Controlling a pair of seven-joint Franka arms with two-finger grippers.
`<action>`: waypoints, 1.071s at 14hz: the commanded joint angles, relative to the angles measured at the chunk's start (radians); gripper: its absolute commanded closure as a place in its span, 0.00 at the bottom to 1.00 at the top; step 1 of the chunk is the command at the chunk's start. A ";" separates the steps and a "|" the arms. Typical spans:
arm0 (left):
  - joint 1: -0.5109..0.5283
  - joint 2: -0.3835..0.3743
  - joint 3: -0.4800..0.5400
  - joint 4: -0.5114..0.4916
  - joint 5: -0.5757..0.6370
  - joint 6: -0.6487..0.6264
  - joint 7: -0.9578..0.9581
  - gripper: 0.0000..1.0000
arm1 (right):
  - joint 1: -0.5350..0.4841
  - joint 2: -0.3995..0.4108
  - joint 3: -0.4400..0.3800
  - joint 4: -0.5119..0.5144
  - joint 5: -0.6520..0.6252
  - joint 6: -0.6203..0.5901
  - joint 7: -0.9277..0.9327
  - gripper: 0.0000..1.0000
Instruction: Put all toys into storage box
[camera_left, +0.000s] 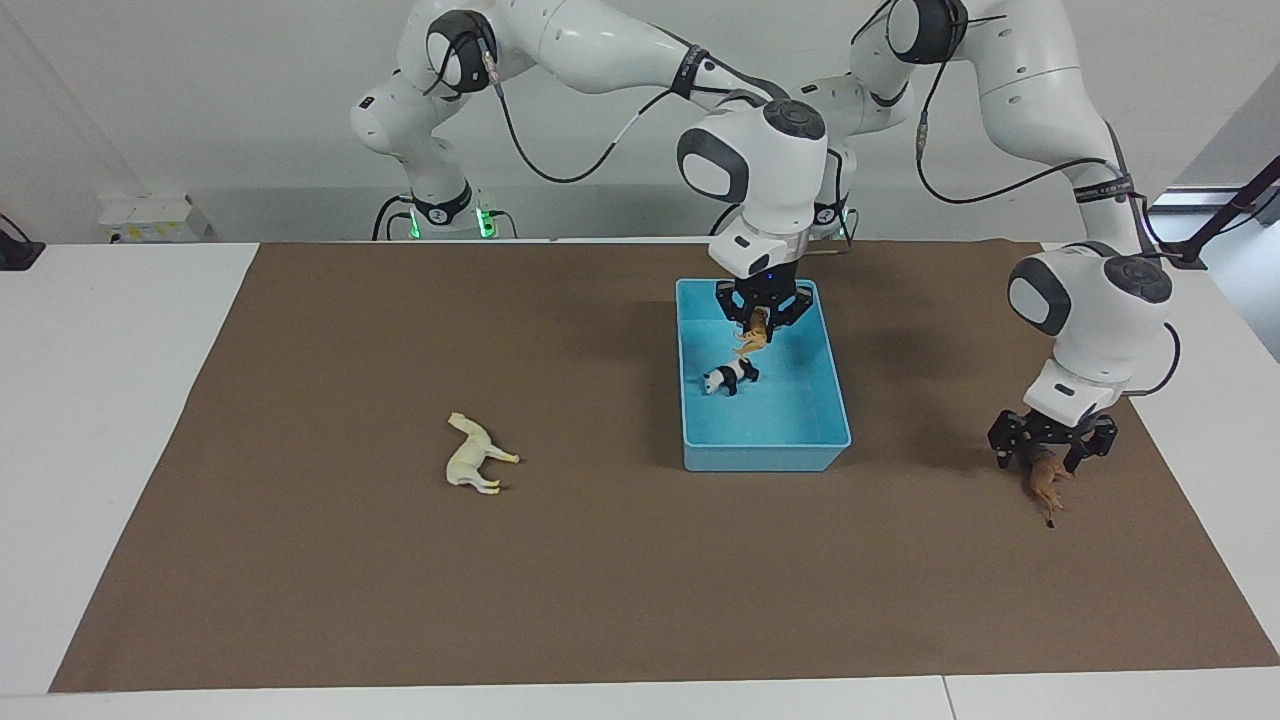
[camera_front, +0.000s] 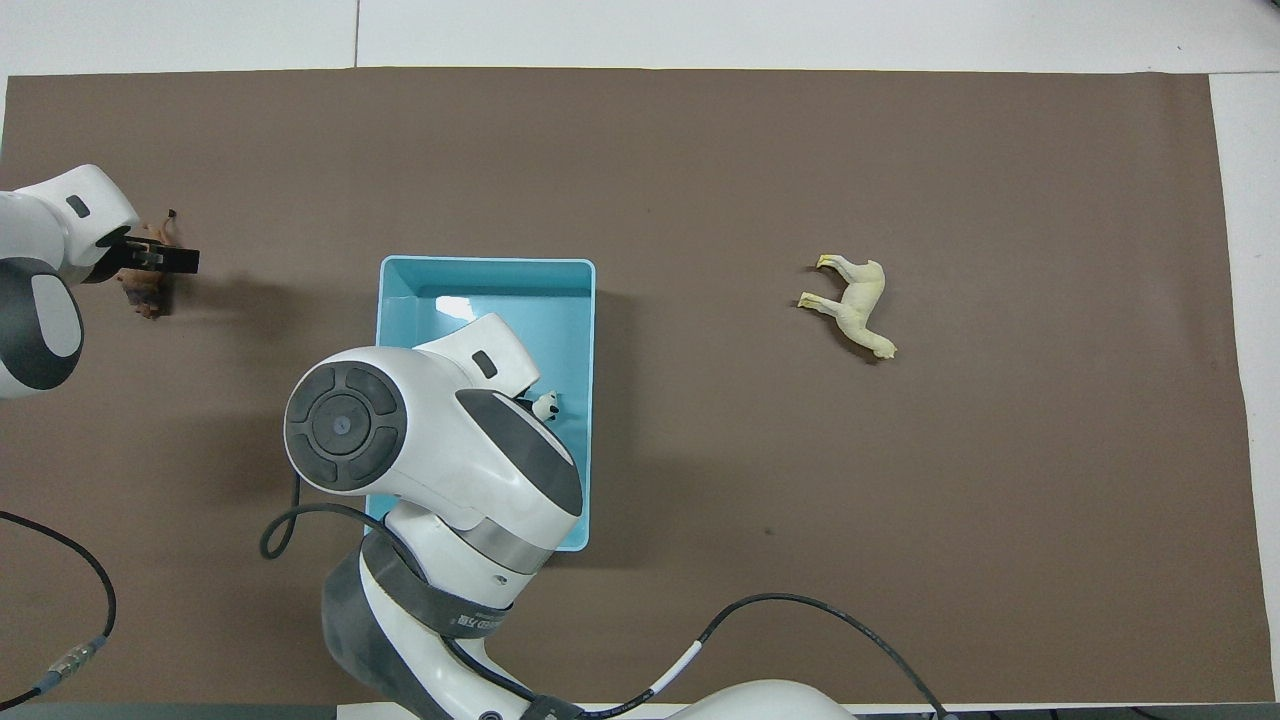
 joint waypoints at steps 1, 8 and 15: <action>0.039 0.042 -0.009 0.051 0.031 0.028 0.022 0.00 | -0.008 -0.006 -0.007 0.032 0.003 -0.044 0.067 0.00; 0.067 0.091 -0.010 0.047 0.061 0.105 0.023 0.00 | -0.207 -0.111 -0.042 0.029 -0.002 -0.210 0.011 0.00; 0.068 0.091 -0.009 -0.007 0.060 0.145 0.023 0.00 | -0.485 -0.205 -0.045 -0.281 -0.010 -0.038 -0.207 0.00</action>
